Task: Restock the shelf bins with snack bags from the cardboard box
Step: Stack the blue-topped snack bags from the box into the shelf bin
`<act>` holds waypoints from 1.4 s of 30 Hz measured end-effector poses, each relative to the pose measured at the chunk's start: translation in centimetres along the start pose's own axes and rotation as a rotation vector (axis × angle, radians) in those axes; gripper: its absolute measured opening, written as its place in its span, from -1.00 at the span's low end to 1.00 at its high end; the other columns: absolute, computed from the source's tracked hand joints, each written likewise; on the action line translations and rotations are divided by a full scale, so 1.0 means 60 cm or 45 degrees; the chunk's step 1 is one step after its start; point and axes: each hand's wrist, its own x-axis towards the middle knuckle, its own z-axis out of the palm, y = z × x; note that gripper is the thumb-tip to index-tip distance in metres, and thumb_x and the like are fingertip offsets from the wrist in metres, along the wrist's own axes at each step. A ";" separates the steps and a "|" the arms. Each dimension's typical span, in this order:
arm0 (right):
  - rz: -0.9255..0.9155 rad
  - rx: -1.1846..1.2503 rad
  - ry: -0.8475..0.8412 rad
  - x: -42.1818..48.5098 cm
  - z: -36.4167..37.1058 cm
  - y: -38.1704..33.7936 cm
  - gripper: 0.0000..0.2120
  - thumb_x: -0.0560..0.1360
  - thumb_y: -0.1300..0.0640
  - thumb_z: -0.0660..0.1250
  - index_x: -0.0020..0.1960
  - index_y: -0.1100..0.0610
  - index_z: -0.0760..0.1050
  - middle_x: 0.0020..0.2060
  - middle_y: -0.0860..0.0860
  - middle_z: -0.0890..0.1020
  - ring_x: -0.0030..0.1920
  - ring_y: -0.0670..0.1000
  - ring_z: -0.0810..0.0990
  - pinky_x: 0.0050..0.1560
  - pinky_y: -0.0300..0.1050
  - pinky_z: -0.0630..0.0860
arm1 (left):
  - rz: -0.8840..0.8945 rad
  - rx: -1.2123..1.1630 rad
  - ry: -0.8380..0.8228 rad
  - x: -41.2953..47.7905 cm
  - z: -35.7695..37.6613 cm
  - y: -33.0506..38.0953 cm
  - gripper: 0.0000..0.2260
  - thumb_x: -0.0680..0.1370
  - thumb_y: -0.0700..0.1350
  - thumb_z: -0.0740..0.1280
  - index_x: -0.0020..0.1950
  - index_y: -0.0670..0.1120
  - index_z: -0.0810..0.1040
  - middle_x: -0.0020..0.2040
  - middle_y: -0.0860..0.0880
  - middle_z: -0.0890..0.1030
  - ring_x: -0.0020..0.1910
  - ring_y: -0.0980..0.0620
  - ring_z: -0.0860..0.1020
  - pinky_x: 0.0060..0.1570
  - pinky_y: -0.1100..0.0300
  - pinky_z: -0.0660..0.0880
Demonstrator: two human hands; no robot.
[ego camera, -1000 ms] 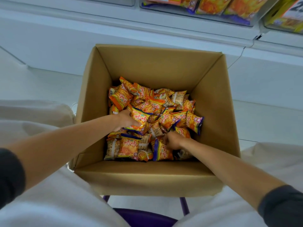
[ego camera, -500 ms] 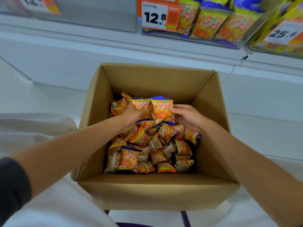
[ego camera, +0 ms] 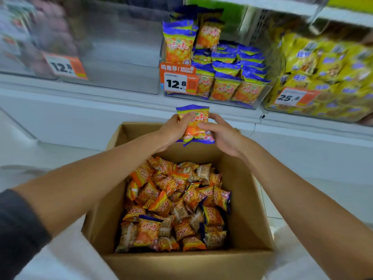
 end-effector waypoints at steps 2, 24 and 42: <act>-0.026 -0.012 -0.016 0.002 -0.006 -0.031 -0.19 0.31 0.14 0.52 0.43 -0.03 0.18 0.21 0.09 0.61 0.17 0.09 0.62 0.26 0.03 0.50 | 0.173 0.115 0.022 0.004 -0.003 0.042 -0.72 0.66 0.10 0.14 0.28 0.00 0.43 0.05 0.10 0.60 -0.12 0.23 0.58 -0.19 0.49 0.47; -0.393 -0.270 0.521 0.276 -0.042 -0.286 -0.71 0.31 0.19 0.37 0.02 0.07 0.44 -0.02 0.12 0.54 -0.01 0.15 0.54 -0.04 0.06 0.49 | 0.842 1.343 0.942 0.261 -0.144 0.178 -0.43 0.57 0.21 -0.09 0.44 -0.01 0.40 0.45 -0.08 0.37 0.45 -0.05 0.29 0.43 -0.10 0.09; -0.428 -0.508 0.525 0.321 -0.064 -0.294 -0.12 0.33 0.38 0.26 0.55 0.02 0.01 -0.10 0.05 0.47 -0.22 -0.01 0.45 -0.26 -0.13 0.42 | 0.907 1.148 0.903 0.262 -0.146 0.173 -0.48 0.57 0.10 -0.08 0.44 0.02 0.40 0.47 0.01 0.37 0.44 0.04 0.27 0.38 -0.01 0.16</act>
